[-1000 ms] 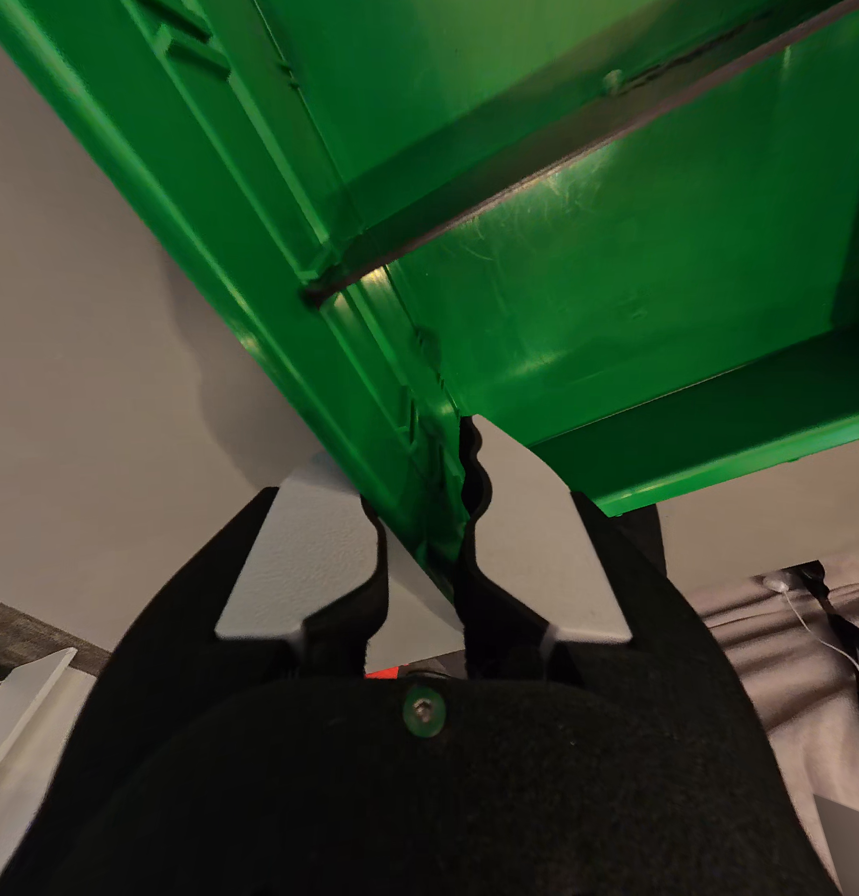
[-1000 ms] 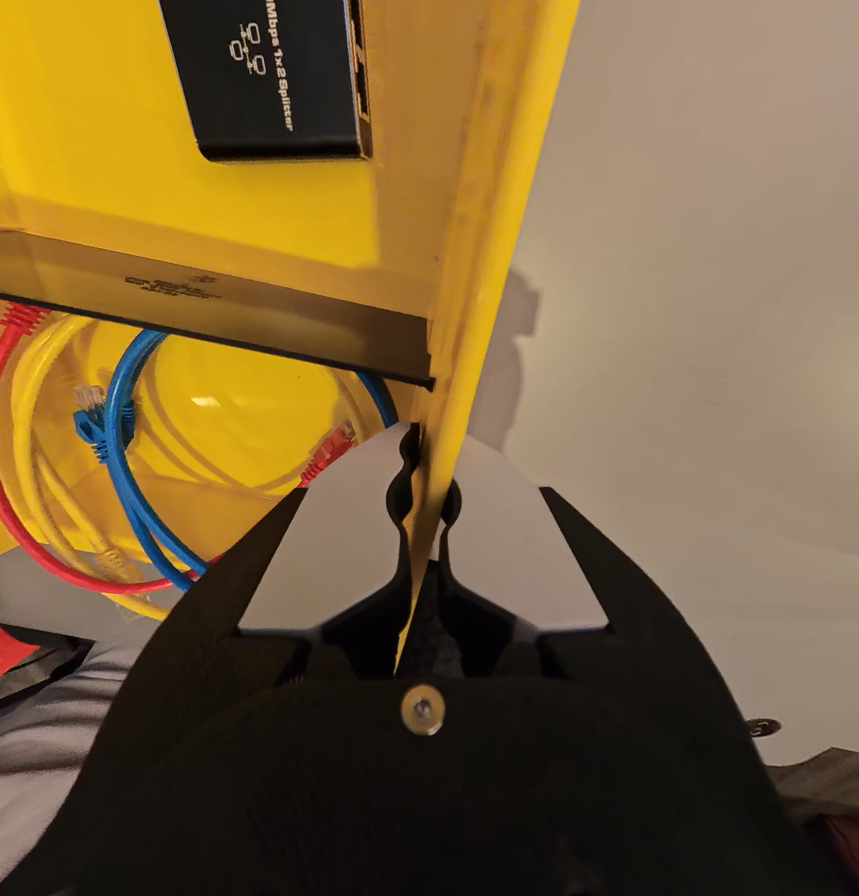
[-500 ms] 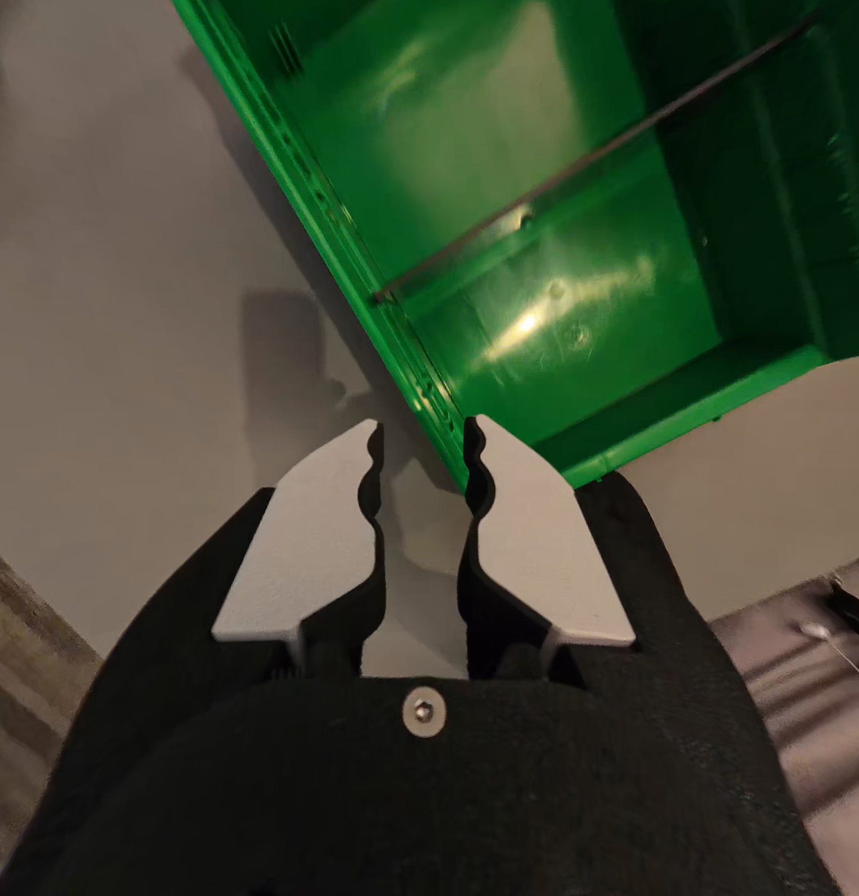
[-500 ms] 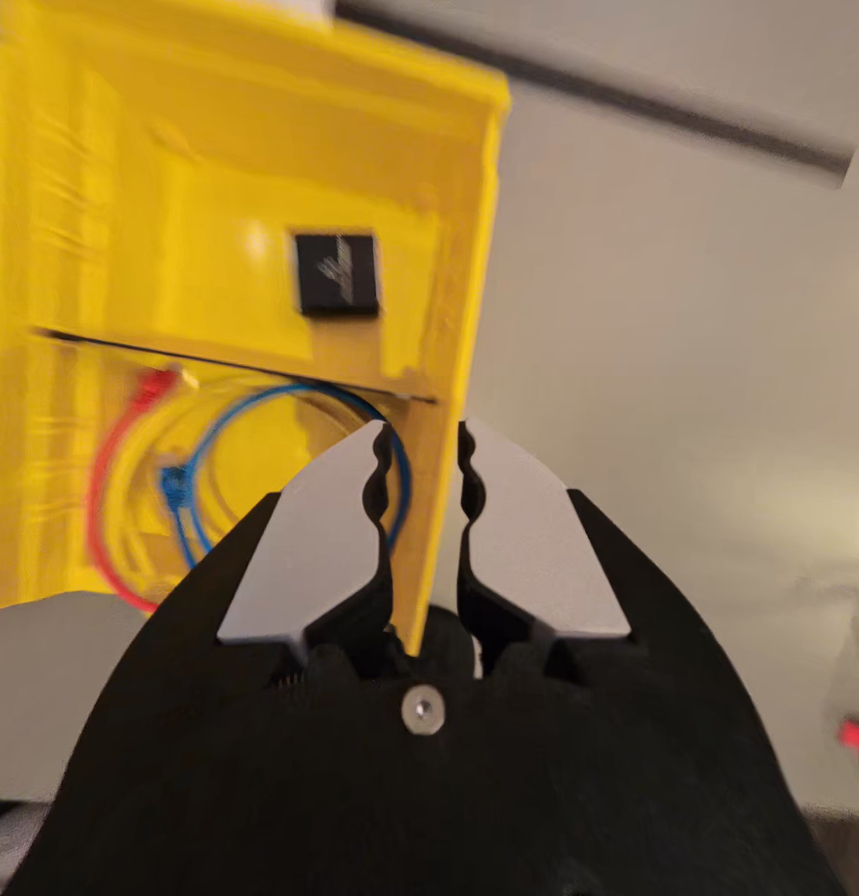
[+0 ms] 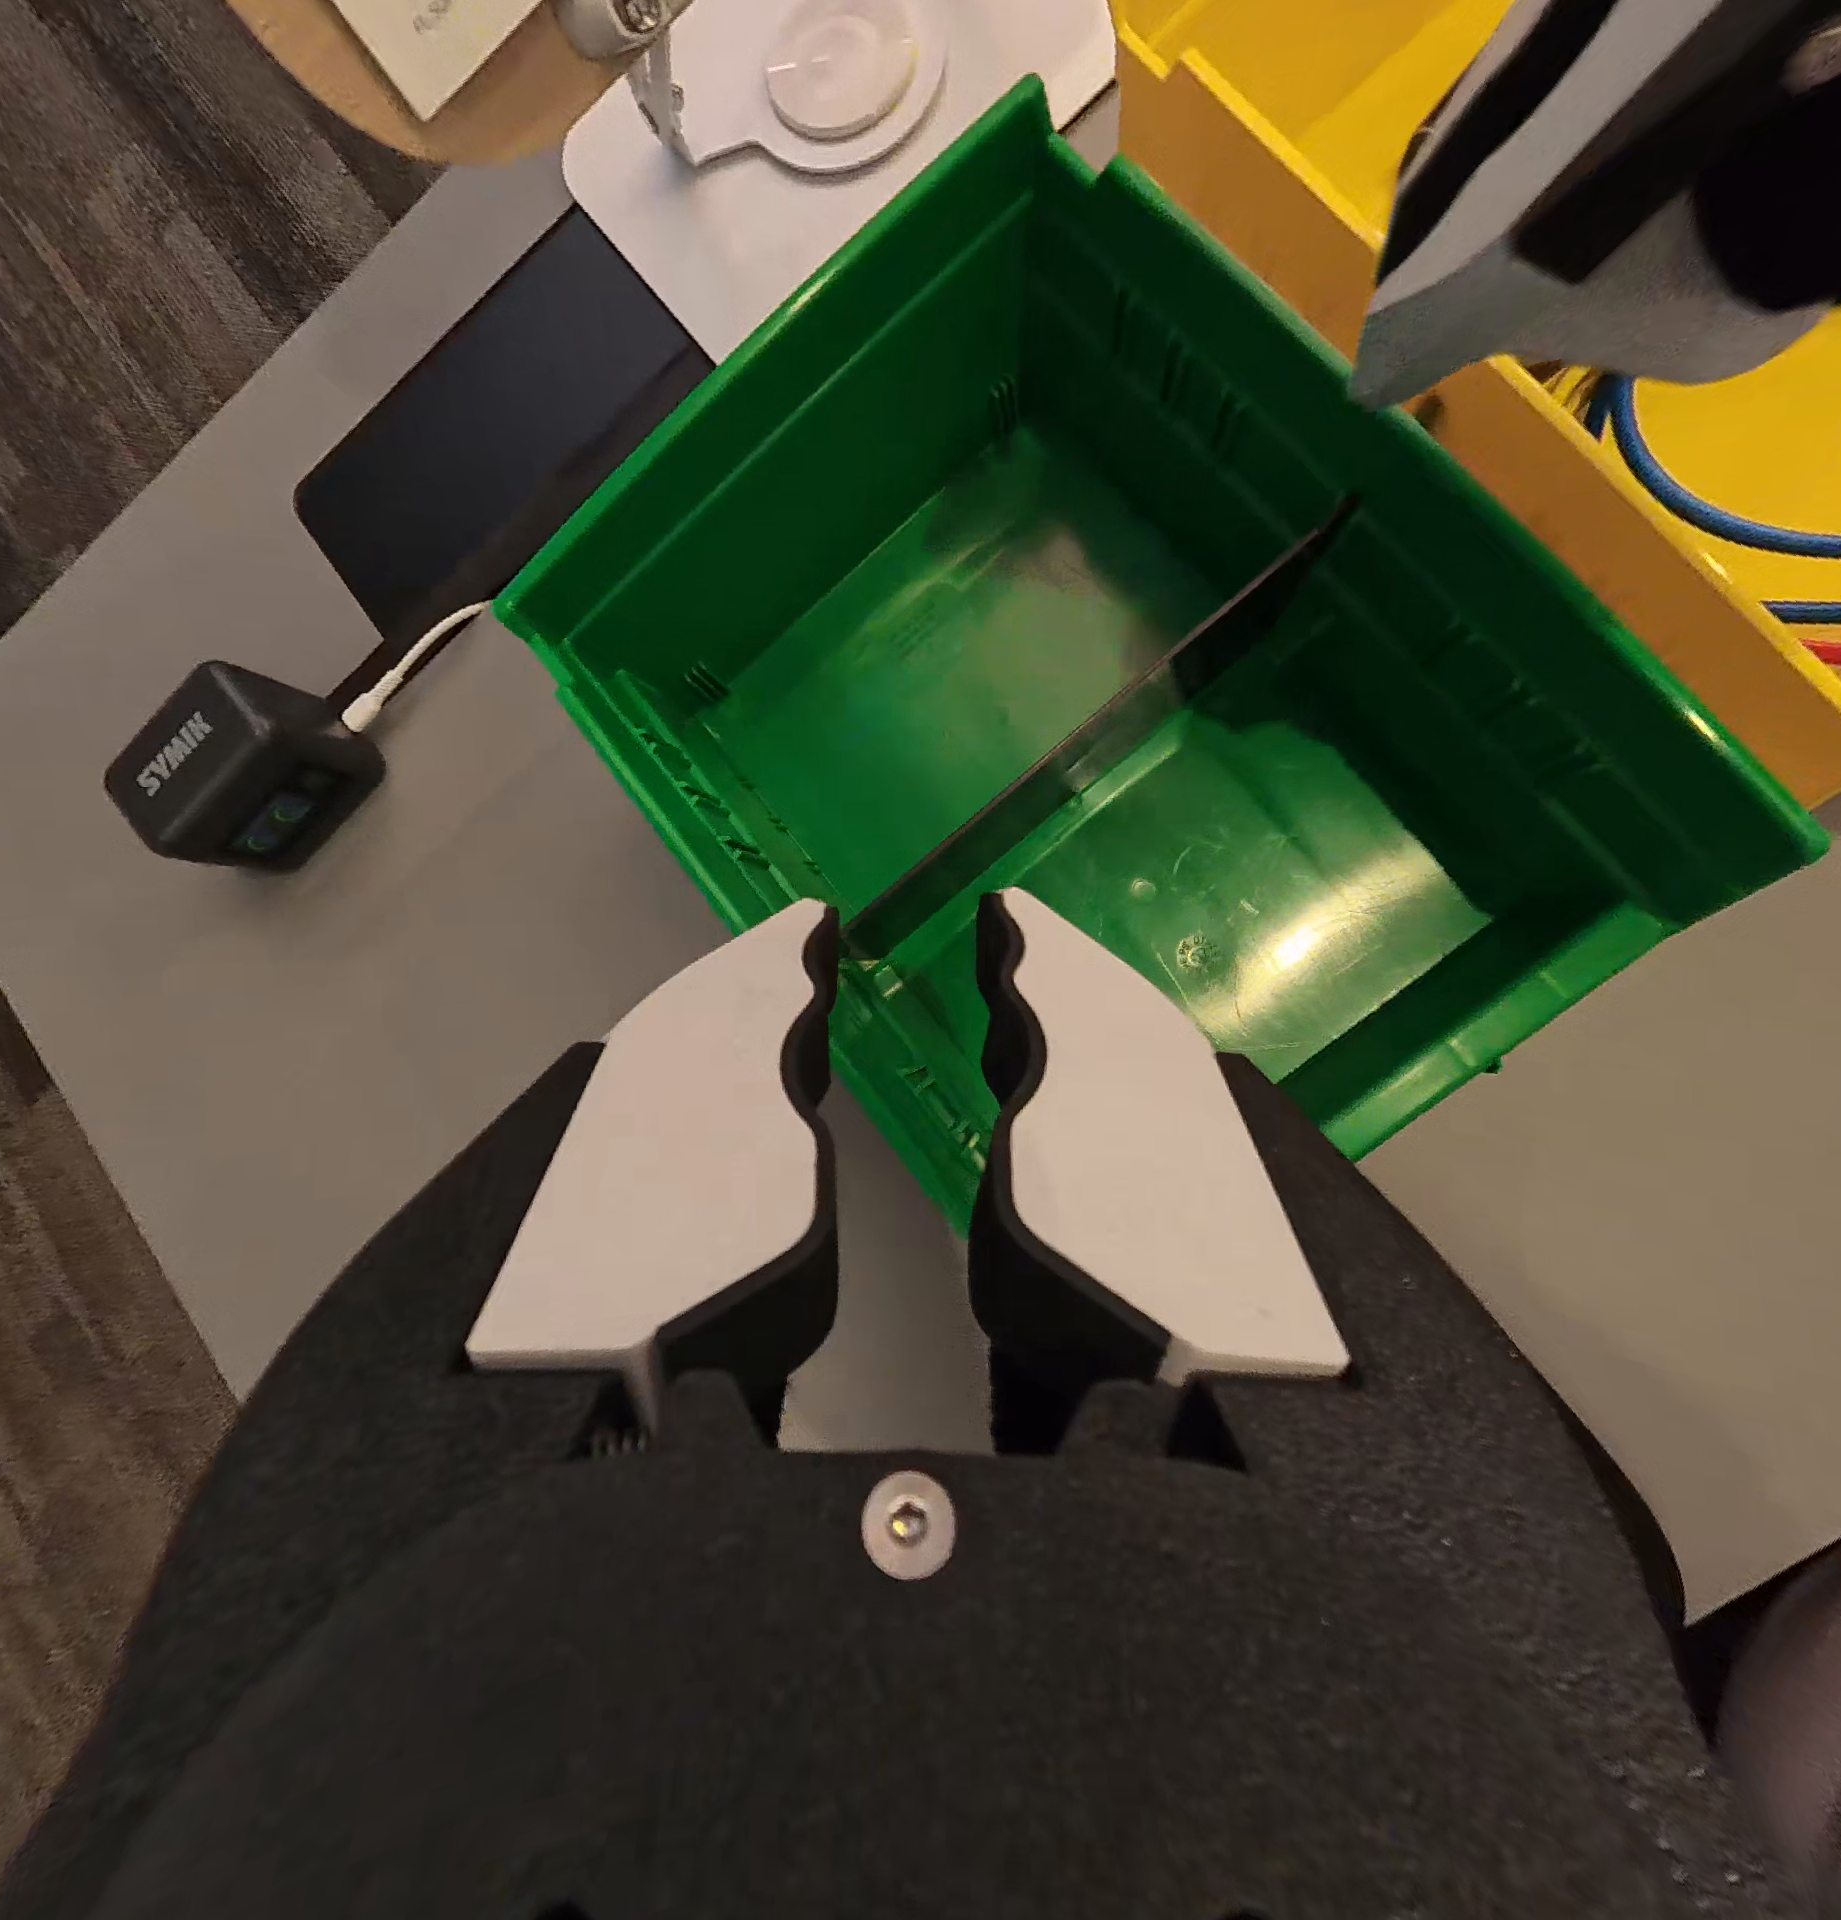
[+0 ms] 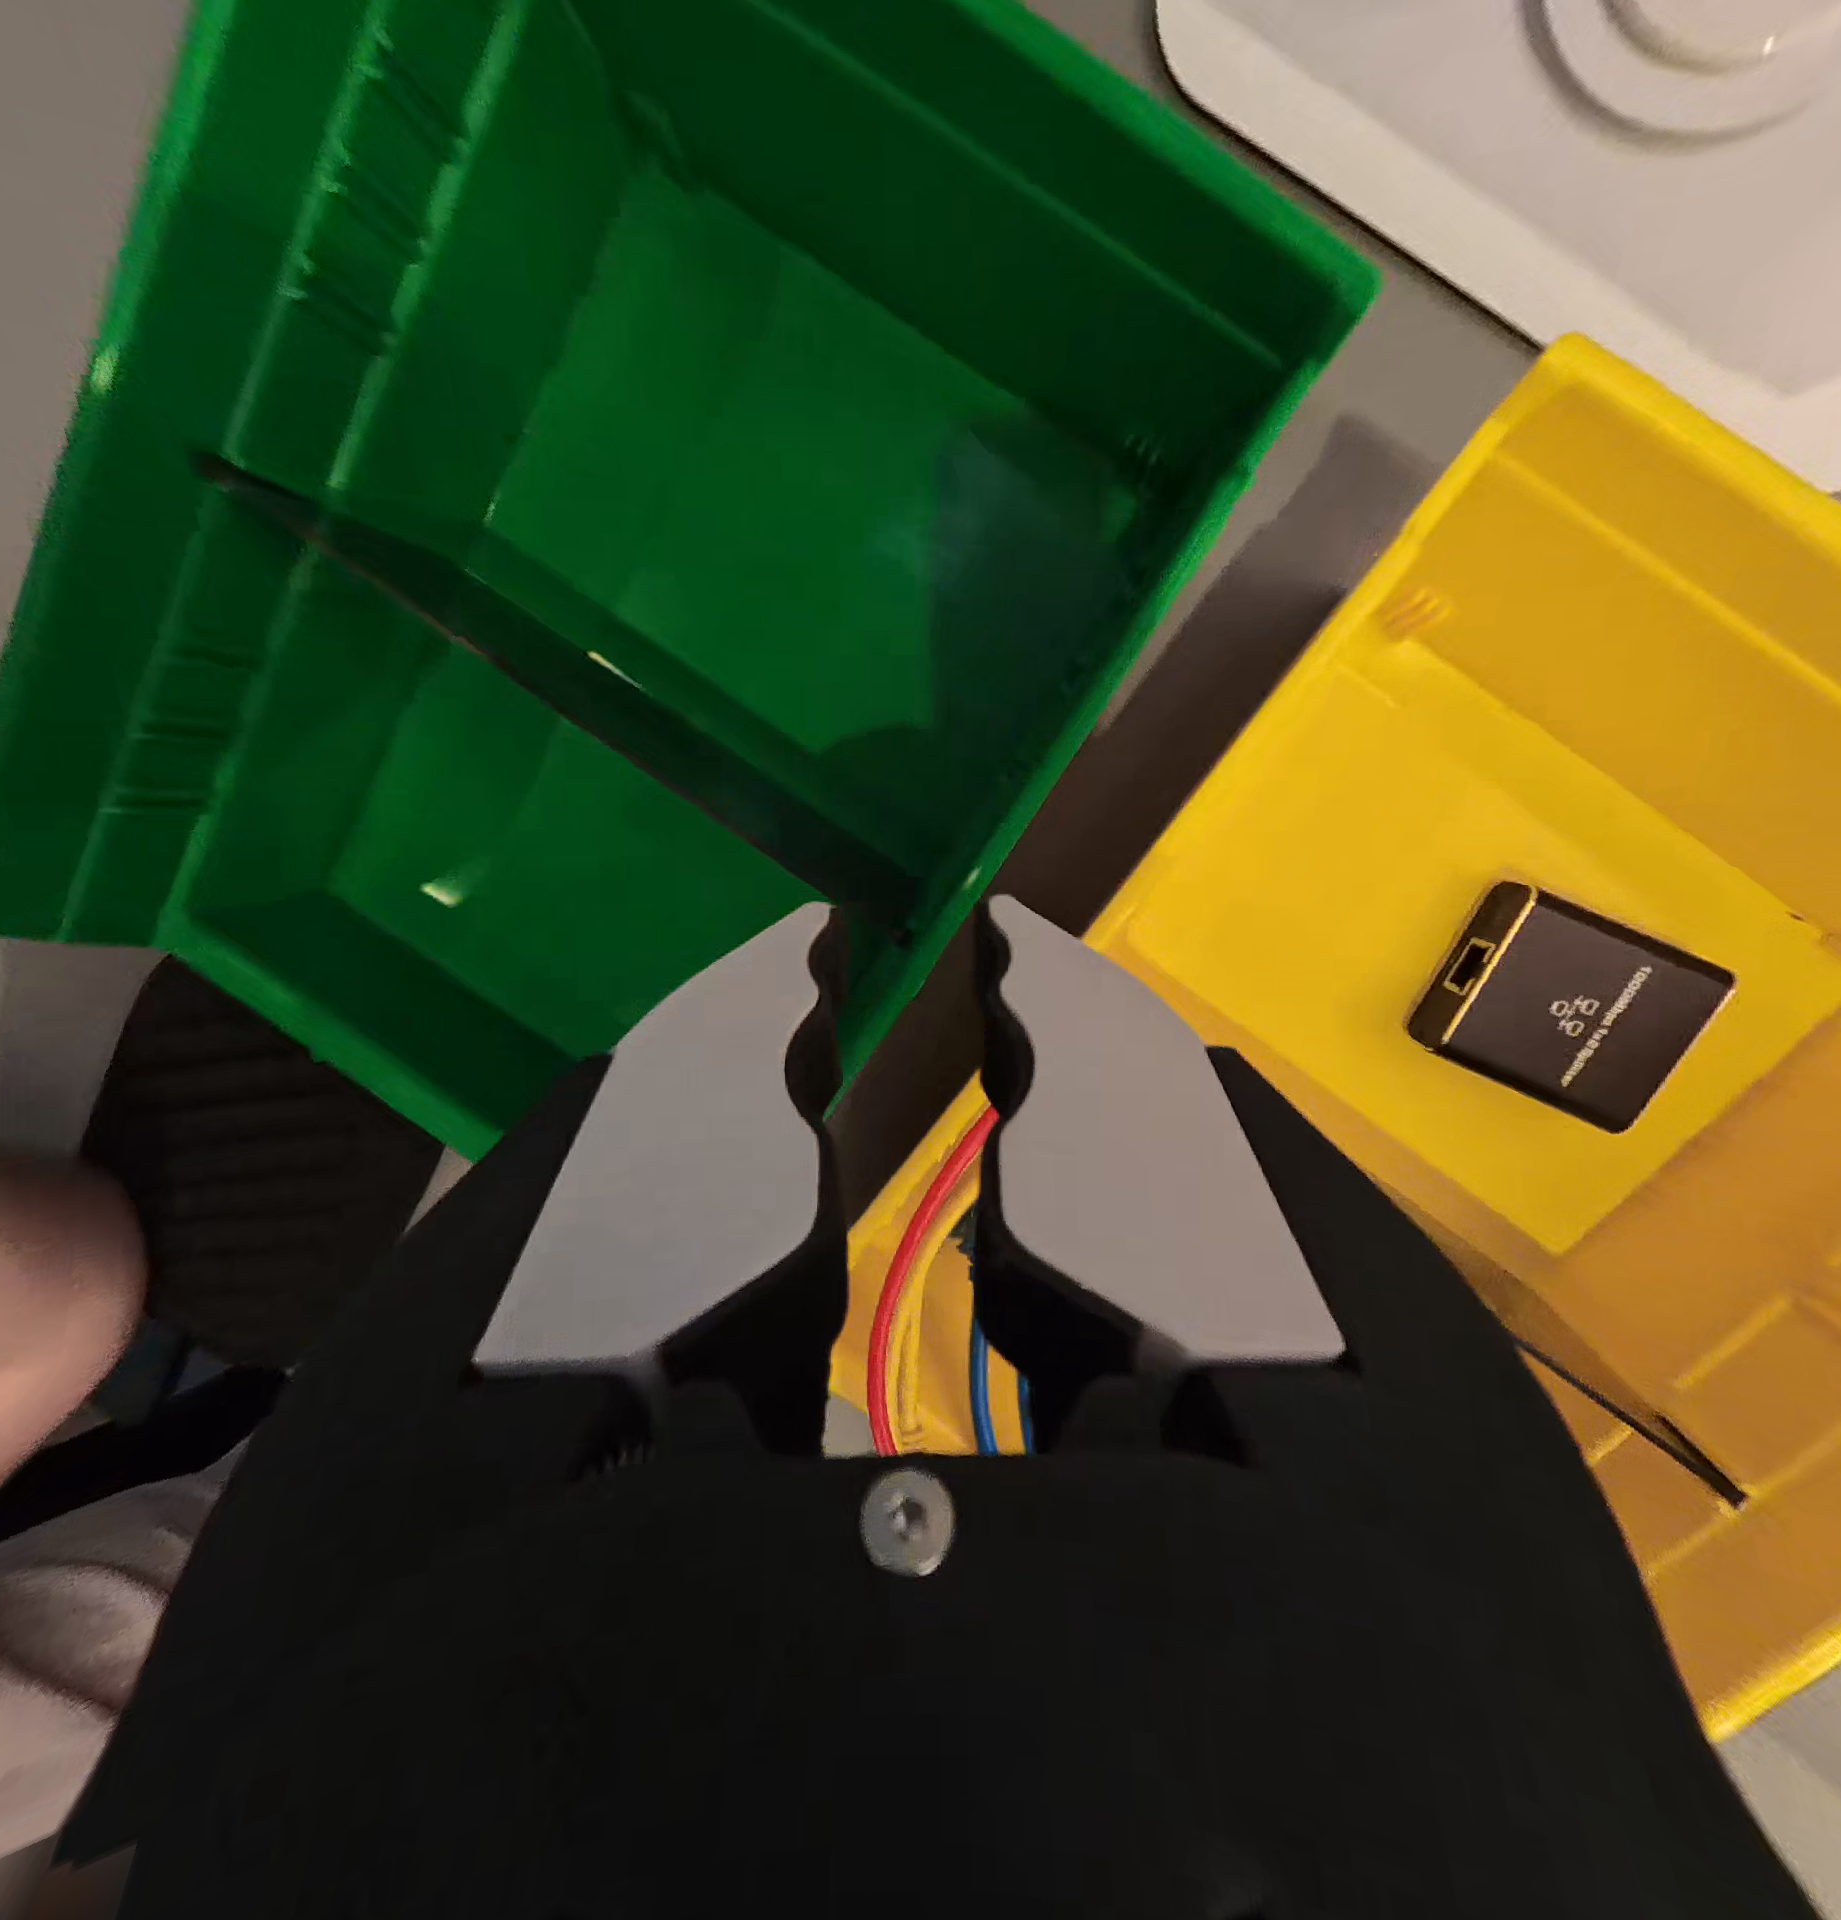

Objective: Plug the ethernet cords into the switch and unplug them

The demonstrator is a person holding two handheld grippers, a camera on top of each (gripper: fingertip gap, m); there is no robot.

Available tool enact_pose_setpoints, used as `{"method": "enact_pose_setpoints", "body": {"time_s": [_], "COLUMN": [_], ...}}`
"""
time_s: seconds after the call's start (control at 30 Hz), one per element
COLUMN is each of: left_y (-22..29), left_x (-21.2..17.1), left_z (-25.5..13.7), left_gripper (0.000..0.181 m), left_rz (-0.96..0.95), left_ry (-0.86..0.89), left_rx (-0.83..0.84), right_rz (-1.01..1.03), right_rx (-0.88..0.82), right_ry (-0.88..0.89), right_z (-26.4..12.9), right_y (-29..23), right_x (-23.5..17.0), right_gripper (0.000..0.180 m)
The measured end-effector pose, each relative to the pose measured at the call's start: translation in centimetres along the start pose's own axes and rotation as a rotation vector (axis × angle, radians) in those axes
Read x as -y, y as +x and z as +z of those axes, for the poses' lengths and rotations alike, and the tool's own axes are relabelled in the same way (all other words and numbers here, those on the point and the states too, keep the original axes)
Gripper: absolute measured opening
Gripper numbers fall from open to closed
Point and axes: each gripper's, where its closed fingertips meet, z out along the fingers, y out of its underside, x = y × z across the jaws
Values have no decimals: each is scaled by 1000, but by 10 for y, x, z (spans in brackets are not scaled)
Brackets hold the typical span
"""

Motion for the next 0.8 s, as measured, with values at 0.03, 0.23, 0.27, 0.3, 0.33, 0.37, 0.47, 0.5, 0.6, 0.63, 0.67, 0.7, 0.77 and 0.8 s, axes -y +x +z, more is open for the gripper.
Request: {"method": "enact_pose_setpoints", "body": {"time_s": [0.03, 0.23, 0.27, 0.3, 0.33, 0.37, 0.47, 0.5, 0.6, 0.63, 0.67, 0.7, 0.77, 0.8], "left_y": [2, 11, 12, 13, 13, 14, 15, 16, 16, 17, 17, 17, 17, 17], "left_x": [1, 4, 3, 2, 2, 3, 5, 5, 2, 2, 2, 2, 3, 3], "left_z": [1, -1, -2, -2, -3, -4, -6, -5, -3, -3, -4, -4, -5, -5], "left_gripper": [25, 25, 25, 25, 25, 25, 25, 25, 25, 25, 25, 25, 25, 25], "left_rz": [3, 31, 37, 42, 46, 49, 48, 50, 60, 62, 63, 63, 64, 65], "left_ry": [-1, 10, 8, 5, 6, 11, 25, 22, 5, 2, 2, 3, 9, 10], "left_rx": [-7, -35, -37, -37, -37, -40, -51, -52, -54, -53, -53, -55, -54, -55], "right_rz": [18, 94, 69, 39, 11, -2, 17, 25, 54, 70, 75, 78, 105, 118], "right_rx": [-6, -20, -48, -78, -108, -132, -166, -173, -161, -158, -163, -154, -117, -100], "right_ry": [-11, -94, -105, -119, -121, -120, -127, -133, -148, -153, -144, -137, -110, -99], "right_z": [4, 27, 26, 24, 22, 20, 20, 21, 31, 35, 37, 38, 41, 44], "right_y": [1, 2, 2, 3, 5, 7, 15, 17, 19, 18, 19, 17, 11, 8], "right_x": [1, 5, 5, 5, 5, 5, 4, 3, 1, 1, 4, 7, 15, 18], "right_gripper": [24, 9, 10, 12, 13, 16, 19, 19, 19, 22, 21, 22, 22, 21]}}
